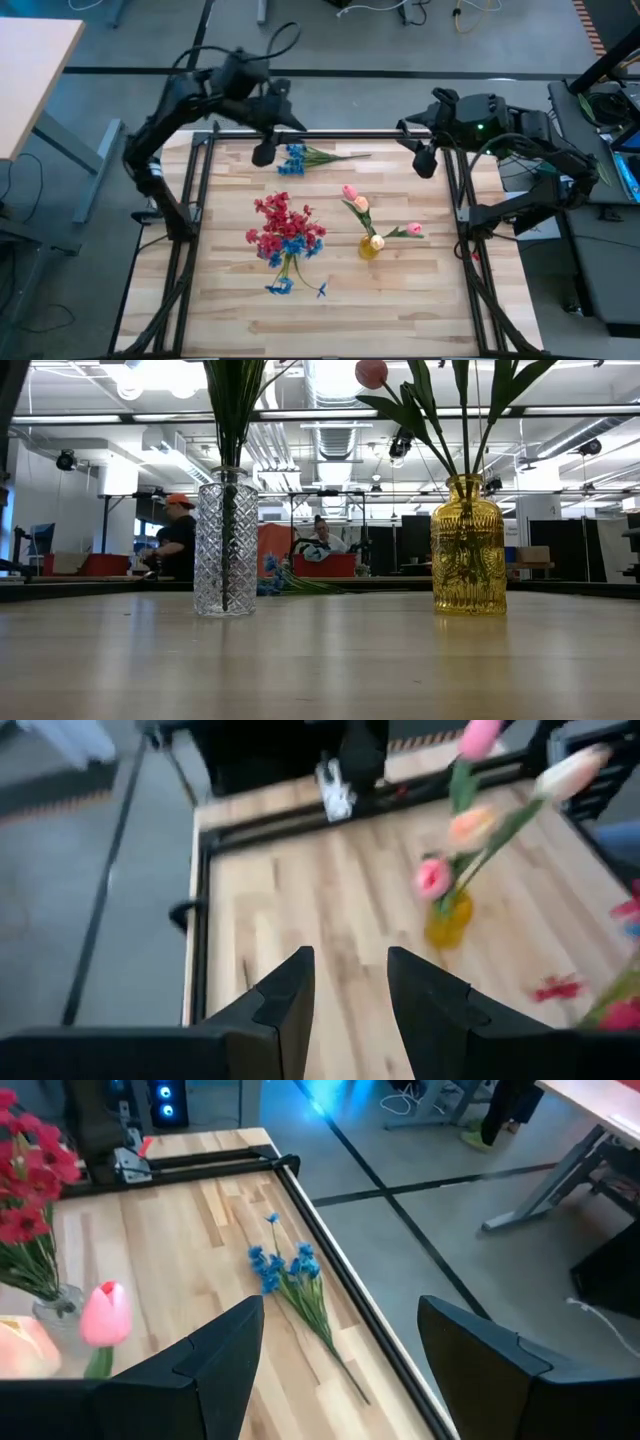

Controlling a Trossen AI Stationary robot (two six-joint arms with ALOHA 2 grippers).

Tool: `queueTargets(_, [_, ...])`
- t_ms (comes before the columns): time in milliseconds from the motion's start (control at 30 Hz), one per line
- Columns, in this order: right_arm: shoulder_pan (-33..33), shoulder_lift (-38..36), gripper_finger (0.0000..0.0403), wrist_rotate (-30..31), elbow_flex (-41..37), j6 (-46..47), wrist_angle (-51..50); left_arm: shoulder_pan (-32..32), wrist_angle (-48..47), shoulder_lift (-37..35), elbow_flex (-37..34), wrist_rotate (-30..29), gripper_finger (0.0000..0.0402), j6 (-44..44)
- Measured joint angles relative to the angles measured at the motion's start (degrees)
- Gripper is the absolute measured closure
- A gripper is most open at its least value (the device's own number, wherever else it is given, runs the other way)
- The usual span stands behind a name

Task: Sort flowers into vase by color
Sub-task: Put the blue flower into the transparent vase

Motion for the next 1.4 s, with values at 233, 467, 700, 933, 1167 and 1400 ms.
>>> queueTargets(233, [0.0, -1.7, 0.0145, -1.8, 0.0, 4.4, -1.0, 9.1, -8.5, 5.1, 0.0, -0.5, 0.0287, 0.9])
queueTargets(467, [0.0, -2.6, 0.0145, -2.8, -0.4, 8.2, -1.9, 15.8, -8.8, 9.6, 0.0, 0.2, 0.0287, 3.4])
queueTargets(700, [0.0, -2.4, 0.0145, -2.8, -2.6, 9.4, -1.7, 19.2, -13.2, 15.9, -0.3, 4.2, 0.0287, 8.7])
queueTargets(933, [0.1, -1.8, 0.0145, -2.8, -4.0, 9.0, -0.5, 19.9, -11.7, 17.3, -3.7, 8.3, 0.0287, 11.2])
queueTargets(1167, [0.0, -1.7, 0.0145, -2.1, -7.1, 7.9, 1.7, 19.6, -15.8, 15.6, -8.8, 13.5, 0.0287, 11.0])
queueTargets(1400, [-6.3, -0.9, 0.0145, 0.0, -11.2, -0.4, 12.0, 19.4, -12.9, 6.9, -14.1, 14.1, 0.0287, 11.4])
